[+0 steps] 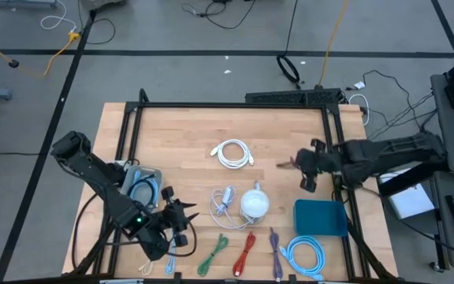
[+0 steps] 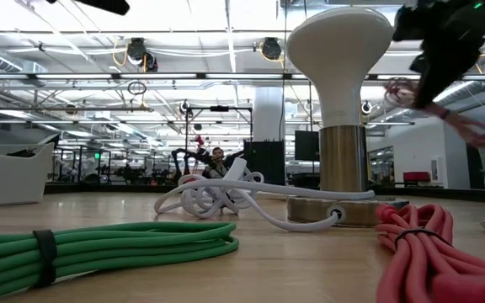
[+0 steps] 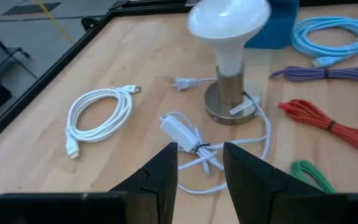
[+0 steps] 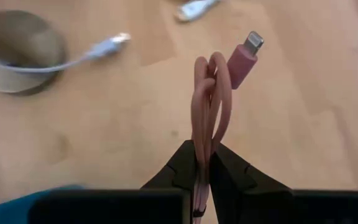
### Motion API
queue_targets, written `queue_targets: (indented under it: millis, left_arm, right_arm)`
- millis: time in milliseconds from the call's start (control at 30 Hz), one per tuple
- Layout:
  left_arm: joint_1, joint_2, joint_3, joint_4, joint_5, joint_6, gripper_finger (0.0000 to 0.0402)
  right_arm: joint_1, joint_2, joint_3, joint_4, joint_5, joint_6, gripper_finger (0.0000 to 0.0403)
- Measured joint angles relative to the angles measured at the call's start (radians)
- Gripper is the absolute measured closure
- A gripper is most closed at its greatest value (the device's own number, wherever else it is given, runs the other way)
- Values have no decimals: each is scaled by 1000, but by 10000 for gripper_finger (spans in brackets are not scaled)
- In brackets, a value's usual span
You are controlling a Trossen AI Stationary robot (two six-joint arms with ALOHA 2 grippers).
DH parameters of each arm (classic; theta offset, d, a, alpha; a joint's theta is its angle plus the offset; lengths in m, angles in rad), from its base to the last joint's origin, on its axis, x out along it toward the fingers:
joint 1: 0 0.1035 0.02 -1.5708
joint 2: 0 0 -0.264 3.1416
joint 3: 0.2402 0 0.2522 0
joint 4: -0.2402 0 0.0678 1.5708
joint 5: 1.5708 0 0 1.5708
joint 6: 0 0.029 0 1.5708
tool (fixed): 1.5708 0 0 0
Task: Pick & Place USB Port
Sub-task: Put the pink USB cable into the blue bin
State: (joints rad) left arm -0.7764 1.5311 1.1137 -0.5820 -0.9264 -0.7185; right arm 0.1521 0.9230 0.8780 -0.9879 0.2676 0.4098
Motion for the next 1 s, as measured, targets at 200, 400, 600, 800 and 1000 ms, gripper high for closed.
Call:
queue_targets:
  millis: [200,400,600,800,1000]
  left_arm:
    - [-1,0,-11,9,0,-20,268]
    - [0,0,-53,21,9,-76,268]
    - [-1,0,-106,88,30,-105,268]
    - [-9,0,-114,127,48,-100,268]
    - [-25,0,-114,143,66,-84,268]
  right_arm:
    - [314,46,45,-138,67,280,386]
    - [547,213,200,-392,64,577,386]
    - [644,434,329,-432,-121,664,386]
    - [682,551,349,-436,-190,669,386]
    - [712,547,296,-336,-160,701,386]
